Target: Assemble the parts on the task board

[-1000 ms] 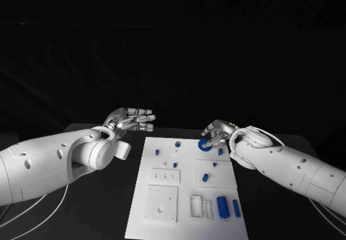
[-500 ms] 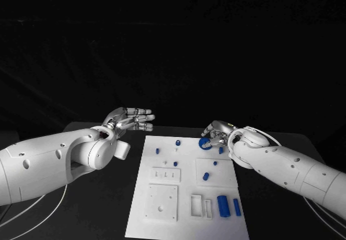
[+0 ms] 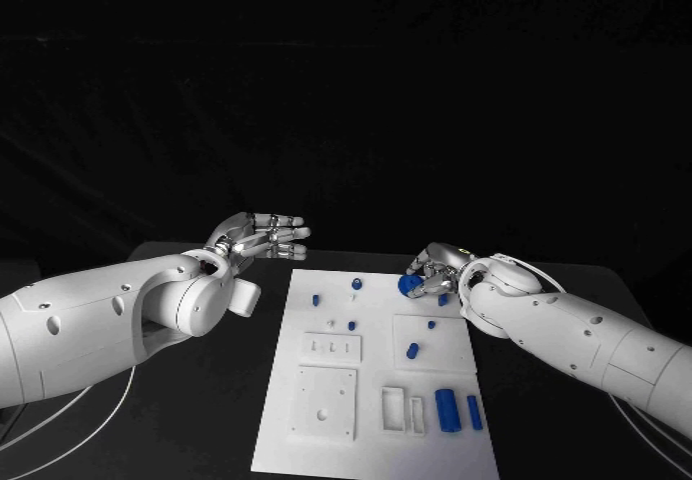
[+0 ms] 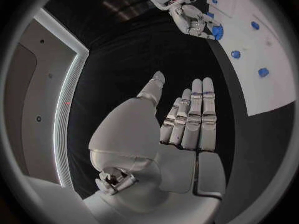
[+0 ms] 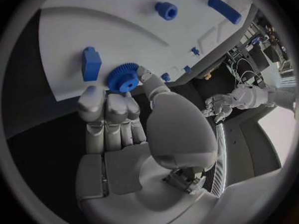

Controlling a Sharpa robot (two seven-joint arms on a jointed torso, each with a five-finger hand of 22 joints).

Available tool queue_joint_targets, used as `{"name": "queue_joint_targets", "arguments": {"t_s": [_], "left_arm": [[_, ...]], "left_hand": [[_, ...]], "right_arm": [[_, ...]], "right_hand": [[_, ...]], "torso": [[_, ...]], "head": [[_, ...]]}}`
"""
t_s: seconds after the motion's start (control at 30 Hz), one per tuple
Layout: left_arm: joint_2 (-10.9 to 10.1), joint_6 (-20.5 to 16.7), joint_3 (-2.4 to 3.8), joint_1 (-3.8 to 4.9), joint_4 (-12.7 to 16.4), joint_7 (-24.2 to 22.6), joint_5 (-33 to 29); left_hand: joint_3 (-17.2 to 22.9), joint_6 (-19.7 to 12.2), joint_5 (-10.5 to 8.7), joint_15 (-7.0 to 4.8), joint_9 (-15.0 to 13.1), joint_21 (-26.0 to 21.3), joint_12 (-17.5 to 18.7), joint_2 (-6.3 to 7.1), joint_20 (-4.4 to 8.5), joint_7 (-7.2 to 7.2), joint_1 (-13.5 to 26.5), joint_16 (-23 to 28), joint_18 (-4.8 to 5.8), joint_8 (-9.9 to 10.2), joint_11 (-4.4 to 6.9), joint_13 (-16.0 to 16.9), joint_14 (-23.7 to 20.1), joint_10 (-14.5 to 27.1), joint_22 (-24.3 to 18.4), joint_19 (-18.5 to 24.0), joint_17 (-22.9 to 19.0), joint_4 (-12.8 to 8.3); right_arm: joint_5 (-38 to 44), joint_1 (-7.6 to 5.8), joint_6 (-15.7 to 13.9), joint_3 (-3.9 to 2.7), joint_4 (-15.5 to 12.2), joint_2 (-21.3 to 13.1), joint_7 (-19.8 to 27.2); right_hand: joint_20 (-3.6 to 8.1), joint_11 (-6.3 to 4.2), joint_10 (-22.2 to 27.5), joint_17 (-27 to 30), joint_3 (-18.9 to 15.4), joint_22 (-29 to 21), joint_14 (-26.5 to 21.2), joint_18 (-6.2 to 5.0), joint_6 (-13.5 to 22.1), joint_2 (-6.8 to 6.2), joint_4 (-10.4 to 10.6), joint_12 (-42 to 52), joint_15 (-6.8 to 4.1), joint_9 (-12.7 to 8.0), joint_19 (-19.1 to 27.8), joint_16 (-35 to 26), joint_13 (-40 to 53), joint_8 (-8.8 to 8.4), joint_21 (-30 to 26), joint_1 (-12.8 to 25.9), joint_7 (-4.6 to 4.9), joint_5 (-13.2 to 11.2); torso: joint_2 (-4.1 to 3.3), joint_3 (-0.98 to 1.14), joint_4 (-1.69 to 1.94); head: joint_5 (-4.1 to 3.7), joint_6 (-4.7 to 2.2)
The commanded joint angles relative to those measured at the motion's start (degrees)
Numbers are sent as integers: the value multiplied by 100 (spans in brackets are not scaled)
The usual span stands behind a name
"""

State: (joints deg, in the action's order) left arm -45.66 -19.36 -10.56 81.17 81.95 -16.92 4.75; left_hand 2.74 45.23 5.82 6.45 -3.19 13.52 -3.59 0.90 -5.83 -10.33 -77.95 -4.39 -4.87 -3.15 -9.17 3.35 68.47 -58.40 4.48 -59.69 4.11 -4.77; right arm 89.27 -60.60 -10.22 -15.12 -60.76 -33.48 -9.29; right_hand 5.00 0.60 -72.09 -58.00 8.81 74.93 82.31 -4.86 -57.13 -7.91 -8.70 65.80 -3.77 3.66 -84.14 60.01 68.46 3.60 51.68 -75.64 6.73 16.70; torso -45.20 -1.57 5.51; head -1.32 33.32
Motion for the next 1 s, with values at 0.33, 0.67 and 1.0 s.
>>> {"name": "queue_joint_targets", "arguments": {"t_s": [0.33,0.67,1.0], "left_arm": [[-2,86,5,12,-1,-13,29],[0,86,5,12,-7,2,31],[5,90,5,12,-31,21,33]], "left_hand": [[12,-35,-29,22,6,17,5,37,-4,1,-13,13,-7,1,6,1,-1,25,-6,45,0,34],[18,-27,-26,22,7,15,4,30,-4,3,-25,13,-9,2,7,1,-3,26,-5,45,0,31],[18,-27,-26,22,7,15,4,30,-4,3,-25,13,-9,2,7,1,-3,26,-5,45,0,31]], "right_arm": [[26,42,129,-1,34,-21,31],[41,54,145,-1,47,-25,46],[24,60,186,-1,91,-33,72]], "right_hand": [[-22,-16,-46,-33,216,625,42,-49,-83,66,-145,0,5,0,-134,12,1,-3,58,109,-4,339],[-20,-20,-37,-37,531,622,41,-52,-132,99,-318,-22,1,-2,-123,-10,-11,-4,58,129,-2,266],[-9,-41,-19,-29,1651,631,31,-62,-157,14,-725,-44,-11,-3,-89,-44,-19,-6,129,374,10,1045]], "torso": [[-2,-5,0],[-2,-4,6],[-6,-4,-4]], "head": [[-18,10],[3,17],[-3,22]]}}
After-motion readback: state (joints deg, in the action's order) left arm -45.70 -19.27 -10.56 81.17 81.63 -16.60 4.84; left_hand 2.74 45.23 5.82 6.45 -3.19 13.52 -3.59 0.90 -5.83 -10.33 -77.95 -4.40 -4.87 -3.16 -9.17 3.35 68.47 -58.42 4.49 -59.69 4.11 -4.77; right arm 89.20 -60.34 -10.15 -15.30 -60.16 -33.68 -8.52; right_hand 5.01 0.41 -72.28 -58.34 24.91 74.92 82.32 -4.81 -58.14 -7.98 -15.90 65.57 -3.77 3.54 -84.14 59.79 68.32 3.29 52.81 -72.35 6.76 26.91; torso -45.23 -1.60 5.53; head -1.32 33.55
